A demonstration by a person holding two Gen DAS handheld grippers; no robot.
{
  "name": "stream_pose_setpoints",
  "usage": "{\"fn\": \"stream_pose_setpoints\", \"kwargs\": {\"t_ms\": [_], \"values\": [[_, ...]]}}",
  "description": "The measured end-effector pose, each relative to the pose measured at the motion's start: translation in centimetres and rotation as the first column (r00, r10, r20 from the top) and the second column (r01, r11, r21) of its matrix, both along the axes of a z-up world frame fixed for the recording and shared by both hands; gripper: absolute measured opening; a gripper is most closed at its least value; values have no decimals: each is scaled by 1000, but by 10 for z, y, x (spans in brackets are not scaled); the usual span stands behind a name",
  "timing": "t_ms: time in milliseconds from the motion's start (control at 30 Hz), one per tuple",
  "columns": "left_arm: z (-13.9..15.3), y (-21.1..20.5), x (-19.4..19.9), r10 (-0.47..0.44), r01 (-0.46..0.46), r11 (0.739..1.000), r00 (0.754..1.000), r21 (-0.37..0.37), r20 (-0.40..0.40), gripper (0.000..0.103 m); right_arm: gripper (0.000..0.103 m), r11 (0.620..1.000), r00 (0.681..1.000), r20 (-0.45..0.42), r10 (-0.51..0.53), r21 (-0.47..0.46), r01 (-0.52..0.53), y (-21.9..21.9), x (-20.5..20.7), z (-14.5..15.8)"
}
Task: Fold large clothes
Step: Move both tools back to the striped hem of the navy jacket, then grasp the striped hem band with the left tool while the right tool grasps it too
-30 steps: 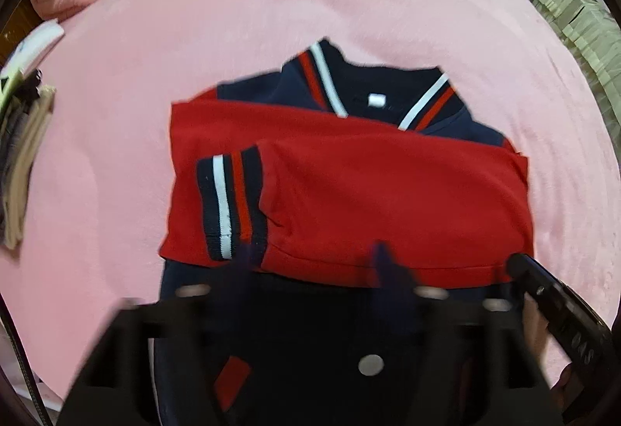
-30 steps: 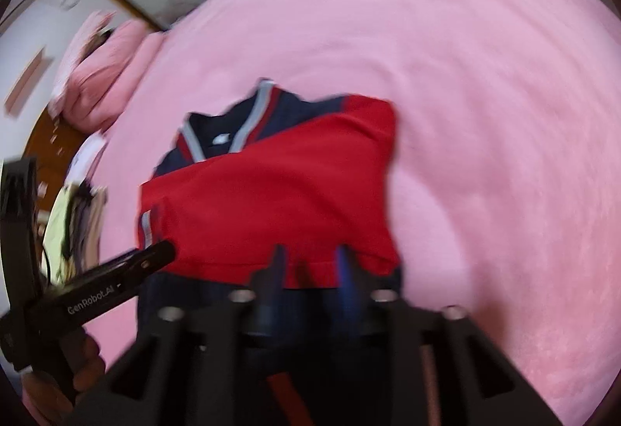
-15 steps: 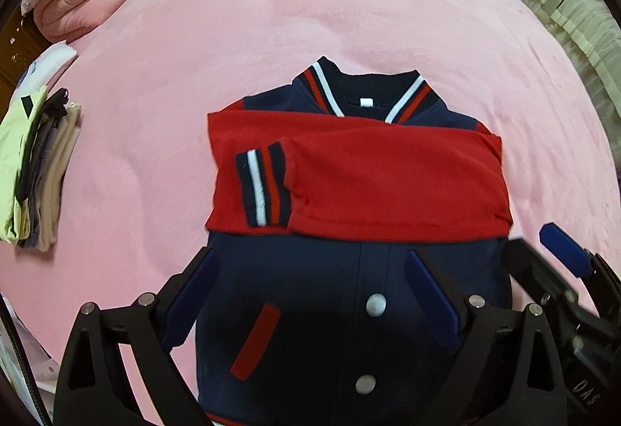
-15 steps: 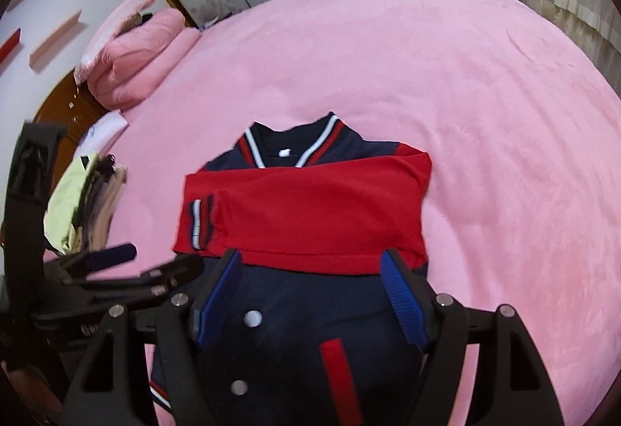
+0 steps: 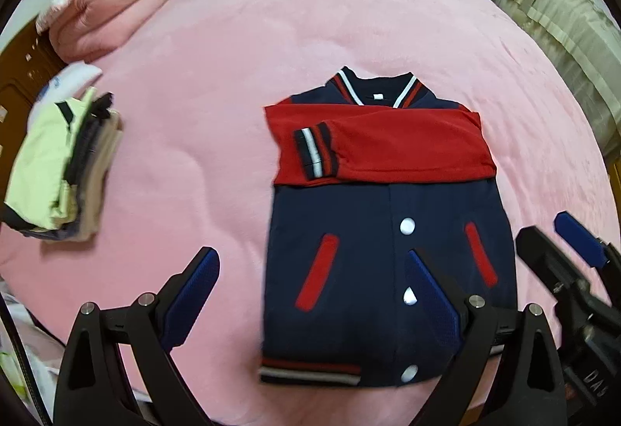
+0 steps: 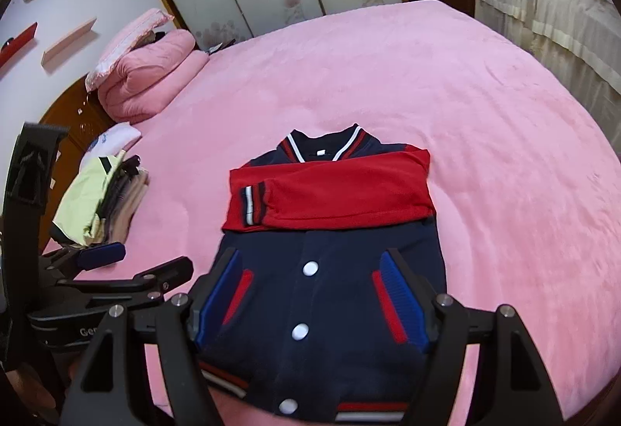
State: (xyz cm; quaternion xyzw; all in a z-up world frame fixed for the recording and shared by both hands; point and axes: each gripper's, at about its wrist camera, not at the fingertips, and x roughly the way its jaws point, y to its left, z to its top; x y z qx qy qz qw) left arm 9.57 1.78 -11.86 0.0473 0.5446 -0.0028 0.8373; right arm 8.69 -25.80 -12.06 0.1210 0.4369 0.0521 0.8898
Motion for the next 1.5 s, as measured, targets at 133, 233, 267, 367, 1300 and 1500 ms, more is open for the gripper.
{"fn": "stream_pose_setpoints", "kwargs": {"t_ms": [133, 233, 267, 367, 1300, 1500], "values": [[14, 13, -28, 7, -7, 1000, 1000, -2, 15, 95, 74, 998, 997, 37, -64, -2, 64, -1, -30, 14], [11, 26, -48, 14, -14, 1000, 1000, -22, -13, 95, 74, 996, 994, 62, -92, -8, 93, -4, -54, 14], [8, 30, -53, 15, -16, 999, 1000, -28, -24, 95, 74, 995, 993, 60, -97, -14, 98, -6, -60, 12], [-8, 44, -72, 29, -34, 997, 997, -68, -70, 95, 74, 994, 993, 32, -110, -20, 111, -15, -79, -4], [-172, 99, -80, 45, -162, 929, 942, -333, -333, 95, 58, 962, 932, -283, -226, 84, 259, -76, -113, -150], [-181, 108, -73, 91, -253, 872, 925, -420, -369, 93, 43, 952, 926, -288, -246, 108, 287, -81, -112, -151]]}}
